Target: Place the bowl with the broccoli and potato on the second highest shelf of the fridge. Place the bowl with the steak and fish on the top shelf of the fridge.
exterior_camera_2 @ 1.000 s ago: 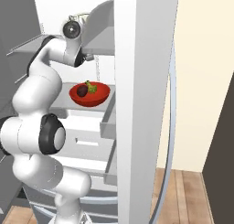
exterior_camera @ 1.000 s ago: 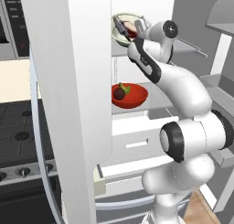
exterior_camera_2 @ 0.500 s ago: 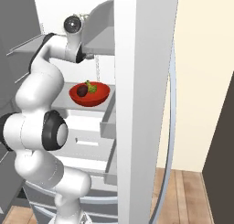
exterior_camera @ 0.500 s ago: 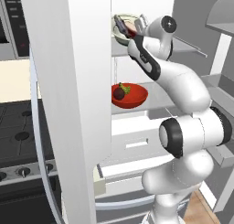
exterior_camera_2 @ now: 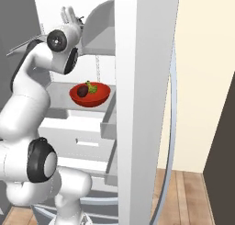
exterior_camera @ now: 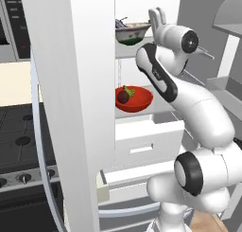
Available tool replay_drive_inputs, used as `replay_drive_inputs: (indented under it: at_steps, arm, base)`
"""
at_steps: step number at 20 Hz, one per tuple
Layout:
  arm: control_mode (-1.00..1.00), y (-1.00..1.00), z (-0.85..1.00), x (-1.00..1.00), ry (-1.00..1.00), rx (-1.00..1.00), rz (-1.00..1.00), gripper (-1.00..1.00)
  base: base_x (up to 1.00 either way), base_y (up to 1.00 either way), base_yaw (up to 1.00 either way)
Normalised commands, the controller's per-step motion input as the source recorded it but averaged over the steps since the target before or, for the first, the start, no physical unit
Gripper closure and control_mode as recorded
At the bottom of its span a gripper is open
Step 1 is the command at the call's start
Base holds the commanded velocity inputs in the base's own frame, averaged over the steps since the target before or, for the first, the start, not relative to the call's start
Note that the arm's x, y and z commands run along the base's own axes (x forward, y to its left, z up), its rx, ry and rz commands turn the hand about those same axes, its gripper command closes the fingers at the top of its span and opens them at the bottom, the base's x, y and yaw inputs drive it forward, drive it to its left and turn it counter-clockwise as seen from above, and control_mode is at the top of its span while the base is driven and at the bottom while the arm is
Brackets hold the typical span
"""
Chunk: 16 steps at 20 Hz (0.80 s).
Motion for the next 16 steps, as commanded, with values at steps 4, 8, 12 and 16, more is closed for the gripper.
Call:
replay_drive_inputs:
  at_steps: [4, 8, 12, 16]
  arm:
    - [-1.00, -0.01, 0.61, -1.00, -0.28, 0.00, -0.06, -1.00]
    - [-1.00, -0.13, 0.67, -1.00, -0.02, 0.01, -0.09, -1.00]
    - [-1.00, -0.31, 0.30, -1.00, 0.15, 0.03, -0.08, -1.00]
    - [-1.00, -0.13, -0.16, -1.00, 0.30, 0.00, 0.00, -1.00]
  base:
    - [0.00, 0.00, 0.00]
    - [0.00, 0.00, 0.00]
    - [0.00, 0.00, 0.00]
    - [0.00, 0.00, 0.00]
